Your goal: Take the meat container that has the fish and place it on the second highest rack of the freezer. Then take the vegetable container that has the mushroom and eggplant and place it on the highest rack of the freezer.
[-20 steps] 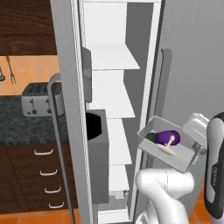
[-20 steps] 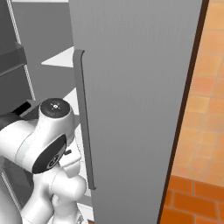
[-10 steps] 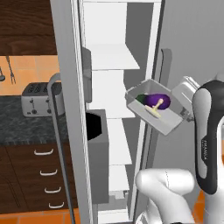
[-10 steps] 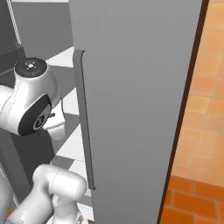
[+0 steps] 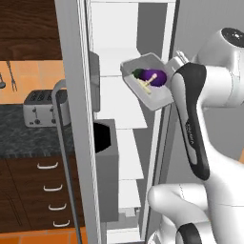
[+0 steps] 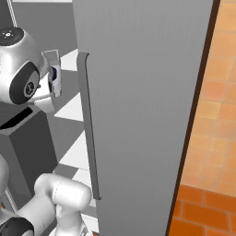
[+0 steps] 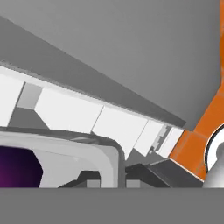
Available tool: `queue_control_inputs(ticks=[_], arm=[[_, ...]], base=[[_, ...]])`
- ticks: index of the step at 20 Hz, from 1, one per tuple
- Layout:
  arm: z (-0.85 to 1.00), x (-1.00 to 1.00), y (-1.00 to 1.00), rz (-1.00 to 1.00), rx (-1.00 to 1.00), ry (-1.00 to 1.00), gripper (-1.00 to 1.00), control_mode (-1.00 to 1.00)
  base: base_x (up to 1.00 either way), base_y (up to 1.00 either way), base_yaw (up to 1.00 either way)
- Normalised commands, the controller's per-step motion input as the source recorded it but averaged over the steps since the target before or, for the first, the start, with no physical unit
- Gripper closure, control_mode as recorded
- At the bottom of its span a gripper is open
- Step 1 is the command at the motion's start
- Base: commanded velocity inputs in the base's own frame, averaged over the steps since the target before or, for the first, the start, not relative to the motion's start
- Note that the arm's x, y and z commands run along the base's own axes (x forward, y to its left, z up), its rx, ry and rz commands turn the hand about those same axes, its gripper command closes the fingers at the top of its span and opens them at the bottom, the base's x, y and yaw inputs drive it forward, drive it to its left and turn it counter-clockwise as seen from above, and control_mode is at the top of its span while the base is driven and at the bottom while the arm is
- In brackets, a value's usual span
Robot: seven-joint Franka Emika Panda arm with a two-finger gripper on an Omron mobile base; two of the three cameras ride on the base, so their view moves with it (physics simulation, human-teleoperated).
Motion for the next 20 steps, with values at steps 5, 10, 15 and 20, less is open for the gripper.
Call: queue_control_inputs(ticks=[5, 10, 15, 20], arm=[[-0.14, 0.22, 0.18, -0.06, 0.02, -0.15, 1.0, -1.0], [0.0, 0.43, 0.0, -0.04, 0.04, -0.19, 1.0, -1.0], [0.0, 0.53, 0.0, -0.1, 0.09, 0.0, 1.0, -1.0], [0.0, 0.38, 0.0, -0.11, 0.1, 0.06, 1.0, -1.0]], base=[[0.0, 0.0, 0.0], [0.0, 0.0, 0.0], [0.0, 0.0, 0.0], [0.0, 0.0, 0.0]])
